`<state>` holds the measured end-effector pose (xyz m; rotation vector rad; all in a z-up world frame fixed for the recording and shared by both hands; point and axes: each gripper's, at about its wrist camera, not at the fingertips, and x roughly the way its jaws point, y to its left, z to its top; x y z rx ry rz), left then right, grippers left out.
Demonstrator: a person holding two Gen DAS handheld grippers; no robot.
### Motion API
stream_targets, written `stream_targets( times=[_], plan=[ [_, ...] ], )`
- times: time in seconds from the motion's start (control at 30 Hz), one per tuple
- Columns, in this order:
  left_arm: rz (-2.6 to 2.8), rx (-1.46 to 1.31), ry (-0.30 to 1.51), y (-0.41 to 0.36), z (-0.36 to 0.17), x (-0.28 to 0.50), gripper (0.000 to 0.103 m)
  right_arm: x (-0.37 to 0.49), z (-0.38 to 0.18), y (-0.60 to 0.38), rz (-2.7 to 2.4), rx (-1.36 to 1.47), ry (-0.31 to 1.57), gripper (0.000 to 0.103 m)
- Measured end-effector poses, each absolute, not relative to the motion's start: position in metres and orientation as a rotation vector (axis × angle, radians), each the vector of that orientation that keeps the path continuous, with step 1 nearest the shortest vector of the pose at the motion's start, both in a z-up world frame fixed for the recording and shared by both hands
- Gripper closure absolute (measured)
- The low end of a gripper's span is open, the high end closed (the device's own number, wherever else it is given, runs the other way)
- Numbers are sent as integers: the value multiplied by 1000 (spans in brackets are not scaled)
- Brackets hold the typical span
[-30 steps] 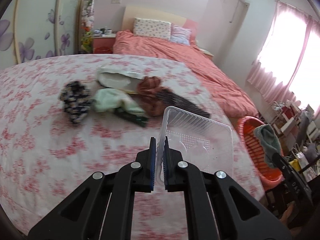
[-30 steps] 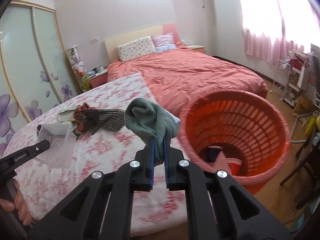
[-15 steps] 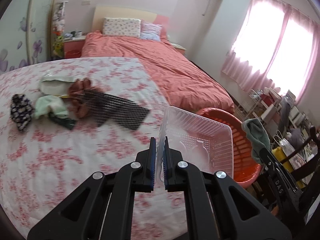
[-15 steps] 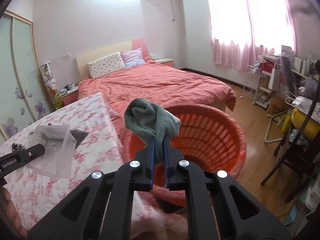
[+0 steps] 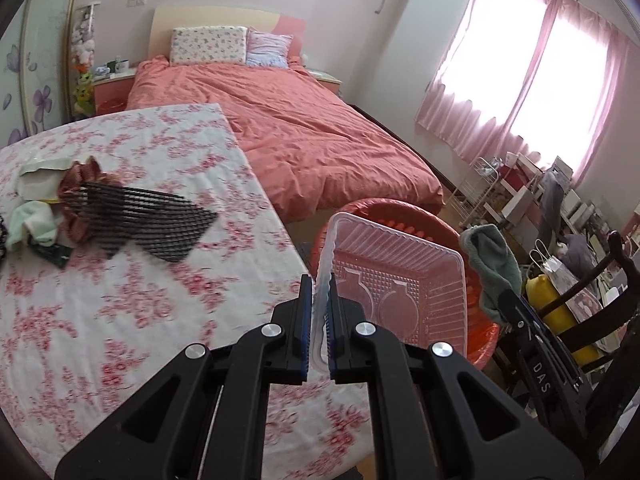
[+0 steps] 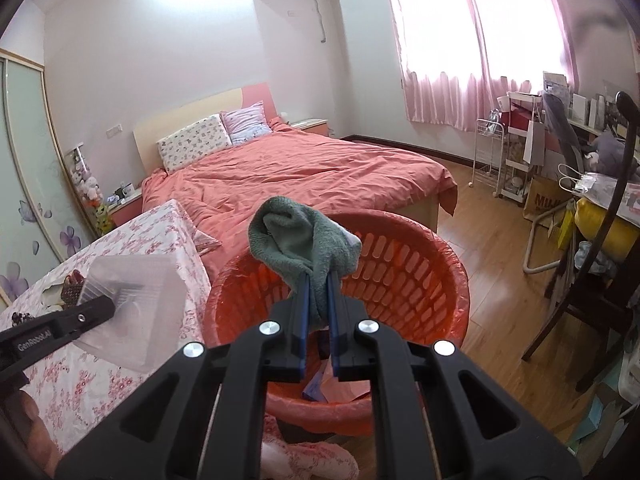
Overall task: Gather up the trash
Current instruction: 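Carry the tray with the left gripper while the right gripper carries the cloth over the basket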
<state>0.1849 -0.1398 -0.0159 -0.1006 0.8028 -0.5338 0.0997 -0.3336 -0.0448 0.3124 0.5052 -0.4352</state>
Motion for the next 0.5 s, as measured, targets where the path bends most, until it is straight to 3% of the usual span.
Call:
stream_targets(
  times=[0.5],
  plan=[
    [-589,-77,859,-190,-35,196,97,114,-59,-370,-446,406,503,93]
  ],
)
